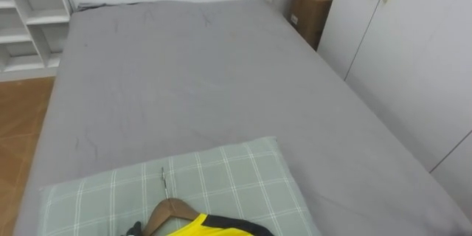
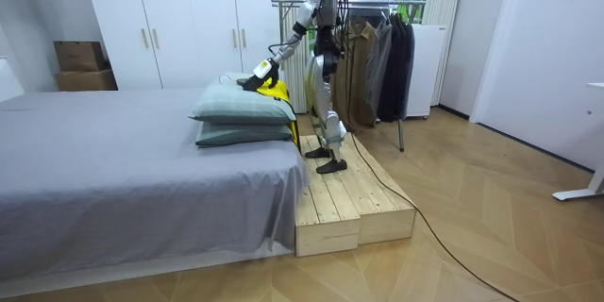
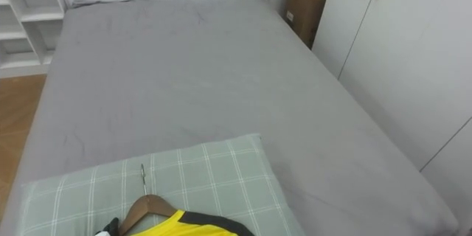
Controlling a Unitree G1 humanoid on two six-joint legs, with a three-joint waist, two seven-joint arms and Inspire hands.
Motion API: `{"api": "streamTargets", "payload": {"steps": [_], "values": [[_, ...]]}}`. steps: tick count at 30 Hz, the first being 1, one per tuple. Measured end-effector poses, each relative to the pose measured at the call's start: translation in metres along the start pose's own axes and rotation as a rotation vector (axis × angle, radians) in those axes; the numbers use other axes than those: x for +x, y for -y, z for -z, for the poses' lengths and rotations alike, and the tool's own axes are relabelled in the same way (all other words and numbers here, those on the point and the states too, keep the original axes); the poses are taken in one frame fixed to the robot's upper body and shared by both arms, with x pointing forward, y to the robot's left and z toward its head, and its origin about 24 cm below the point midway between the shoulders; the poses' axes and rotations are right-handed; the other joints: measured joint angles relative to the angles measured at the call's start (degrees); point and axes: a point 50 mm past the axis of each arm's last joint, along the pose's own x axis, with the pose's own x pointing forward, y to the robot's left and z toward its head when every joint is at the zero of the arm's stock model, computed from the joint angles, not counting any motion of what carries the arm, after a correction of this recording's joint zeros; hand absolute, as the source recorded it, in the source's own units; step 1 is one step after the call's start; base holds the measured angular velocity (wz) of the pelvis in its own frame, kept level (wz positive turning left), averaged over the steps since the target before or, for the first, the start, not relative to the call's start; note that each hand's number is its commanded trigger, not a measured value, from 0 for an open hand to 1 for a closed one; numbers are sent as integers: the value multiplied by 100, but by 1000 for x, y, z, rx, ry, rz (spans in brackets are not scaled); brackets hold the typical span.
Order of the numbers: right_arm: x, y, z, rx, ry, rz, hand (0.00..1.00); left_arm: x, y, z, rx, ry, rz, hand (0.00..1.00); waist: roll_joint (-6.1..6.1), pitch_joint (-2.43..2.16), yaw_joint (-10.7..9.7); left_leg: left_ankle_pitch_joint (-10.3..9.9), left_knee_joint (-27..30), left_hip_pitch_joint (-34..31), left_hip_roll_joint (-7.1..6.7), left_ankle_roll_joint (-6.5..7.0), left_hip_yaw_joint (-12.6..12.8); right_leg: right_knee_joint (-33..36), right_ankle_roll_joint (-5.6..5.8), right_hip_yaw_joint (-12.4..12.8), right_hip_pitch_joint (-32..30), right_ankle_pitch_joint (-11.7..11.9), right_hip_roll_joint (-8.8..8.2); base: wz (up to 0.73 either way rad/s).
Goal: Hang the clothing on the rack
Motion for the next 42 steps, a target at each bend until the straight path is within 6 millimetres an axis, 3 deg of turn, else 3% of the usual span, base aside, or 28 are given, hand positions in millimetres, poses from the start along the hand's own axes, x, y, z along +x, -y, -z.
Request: {"api": "streamTargets", "payload": {"steps": [17,19,22,23,24,25,26,34,42], "values": [[0,-3,1,-29,-5,-32,0,0,1,-2,3,-8,11,0,60,10,-41,0,4,-3,-3,0,-2,-1,-1,28,3,2,0,0],[0,-3,0,-29,-2,-36,0,1,0,-4,7,-6,8,0,61,47,-54,0,-25,-18,-3,0,-15,-8,-1,13,2,2,-2,0],[0,-3,-2,-33,0,-36,0,1,-1,-6,14,-6,8,0,75,53,-72,0,-37,-37,-3,0,-19,-49,-1,15,2,1,4,0],[0,-3,-2,-34,0,-35,0,1,0,-6,16,-5,9,10,79,52,-86,0,-36,-46,-2,0,-22,-62,-1,17,1,1,4,0],[0,-3,-2,-39,0,-35,0,1,0,-6,23,-4,10,40,83,54,-96,0,-34,-56,-3,0,-19,-81,-1,29,0,1,4,0],[0,-3,0,-43,-6,-37,0,1,0,-6,24,-8,11,82,84,54,-97,0,-27,-54,-2,-1,-12,-80,-1,30,0,2,6,0],[0,-3,0,-46,-8,-38,0,1,0,-6,24,-9,11,100,84,51,-96,1,-17,-53,-2,-2,-13,-78,-1,33,0,1,7,0],[0,-3,0,-80,-13,-38,0,6,-14,-8,35,-9,-36,100,64,-11,-91,3,8,-34,-8,-2,-13,-71,-1,23,14,1,-1,0],[0,-3,-1,-72,-13,-38,0,8,-20,-4,54,-27,-52,100,77,-4,-178,5,9,-32,-9,-1,-13,-67,-1,11,17,1,-4,0]]}}
